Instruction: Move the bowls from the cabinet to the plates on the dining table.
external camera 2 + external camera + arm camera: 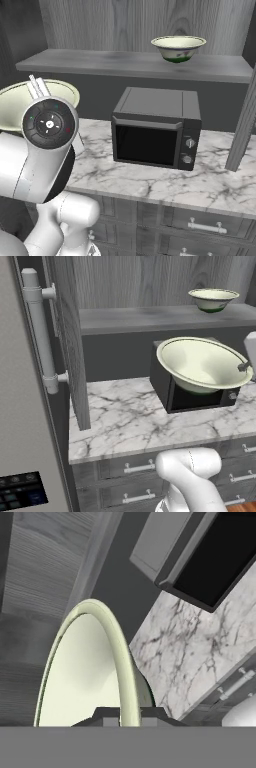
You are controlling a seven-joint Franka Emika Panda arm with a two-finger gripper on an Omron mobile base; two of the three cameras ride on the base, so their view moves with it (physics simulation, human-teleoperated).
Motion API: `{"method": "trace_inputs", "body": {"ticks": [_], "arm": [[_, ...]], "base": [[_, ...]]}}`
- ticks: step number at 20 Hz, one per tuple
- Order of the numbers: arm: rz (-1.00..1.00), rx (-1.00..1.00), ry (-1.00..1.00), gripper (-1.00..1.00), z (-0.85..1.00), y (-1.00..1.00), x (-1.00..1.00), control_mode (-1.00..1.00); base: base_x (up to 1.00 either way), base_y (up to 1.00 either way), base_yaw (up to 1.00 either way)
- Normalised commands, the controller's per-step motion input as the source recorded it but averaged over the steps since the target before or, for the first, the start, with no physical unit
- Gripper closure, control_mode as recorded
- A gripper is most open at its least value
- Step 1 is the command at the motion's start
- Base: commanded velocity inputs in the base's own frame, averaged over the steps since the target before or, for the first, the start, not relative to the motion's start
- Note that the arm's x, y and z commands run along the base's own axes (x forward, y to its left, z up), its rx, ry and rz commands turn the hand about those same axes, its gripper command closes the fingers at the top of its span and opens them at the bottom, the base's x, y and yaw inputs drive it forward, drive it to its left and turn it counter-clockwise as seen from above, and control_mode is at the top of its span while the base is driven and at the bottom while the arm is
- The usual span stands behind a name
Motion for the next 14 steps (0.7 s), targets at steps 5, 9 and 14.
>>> {"method": "trace_inputs", "body": {"ticks": [5,9,14], "arm": [[0.0,0.0,0.0,1.0,-0.04,0.0,-0.29,-1.0],[0.0,0.0,0.0,1.0,-0.02,0.0,-0.25,-1.0],[0.0,0.0,0.0,1.0,0.0,0.0,-0.02,1.0]], "base": [[0.0,0.0,0.0],[0.0,0.0,0.0],[-0.06,0.0,0.0]]}}
